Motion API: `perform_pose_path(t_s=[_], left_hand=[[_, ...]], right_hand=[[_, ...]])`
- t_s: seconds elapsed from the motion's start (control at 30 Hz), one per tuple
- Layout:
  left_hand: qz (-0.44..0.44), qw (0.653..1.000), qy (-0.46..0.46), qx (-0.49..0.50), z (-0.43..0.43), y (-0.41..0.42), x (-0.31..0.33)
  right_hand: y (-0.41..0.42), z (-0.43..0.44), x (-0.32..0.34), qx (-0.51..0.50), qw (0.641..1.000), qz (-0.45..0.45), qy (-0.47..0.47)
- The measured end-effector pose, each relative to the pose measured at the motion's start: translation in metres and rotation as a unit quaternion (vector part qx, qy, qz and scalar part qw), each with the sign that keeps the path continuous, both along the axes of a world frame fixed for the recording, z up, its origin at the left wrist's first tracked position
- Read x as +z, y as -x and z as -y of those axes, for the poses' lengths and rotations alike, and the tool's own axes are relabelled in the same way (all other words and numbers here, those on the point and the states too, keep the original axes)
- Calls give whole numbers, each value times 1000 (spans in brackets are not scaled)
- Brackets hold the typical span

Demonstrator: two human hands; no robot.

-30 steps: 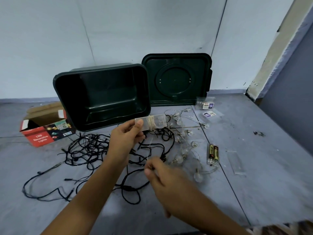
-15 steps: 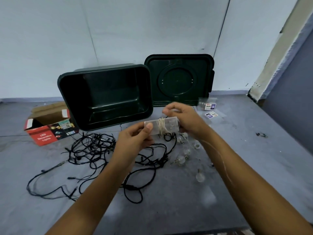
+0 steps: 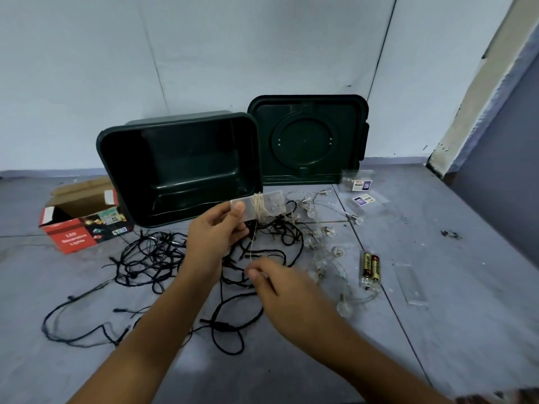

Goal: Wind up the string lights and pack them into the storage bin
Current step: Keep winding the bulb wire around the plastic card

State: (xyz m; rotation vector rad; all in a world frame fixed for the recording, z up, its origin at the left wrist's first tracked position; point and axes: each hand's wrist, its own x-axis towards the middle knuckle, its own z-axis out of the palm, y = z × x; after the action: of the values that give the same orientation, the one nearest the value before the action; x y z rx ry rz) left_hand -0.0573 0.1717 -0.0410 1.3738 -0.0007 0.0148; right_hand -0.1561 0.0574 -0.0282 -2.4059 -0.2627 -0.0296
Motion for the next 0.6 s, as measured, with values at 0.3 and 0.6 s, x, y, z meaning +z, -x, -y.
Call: perform_pose_path(t_s=[0.3,0.6], left_hand=[[10,995,-65,-78,3,16,-2],[-26,996,23,-78,8,21,6]], right_hand=[[-80,38,67,33,997,63,42],[-124,65,3,46,838,-309,-447]])
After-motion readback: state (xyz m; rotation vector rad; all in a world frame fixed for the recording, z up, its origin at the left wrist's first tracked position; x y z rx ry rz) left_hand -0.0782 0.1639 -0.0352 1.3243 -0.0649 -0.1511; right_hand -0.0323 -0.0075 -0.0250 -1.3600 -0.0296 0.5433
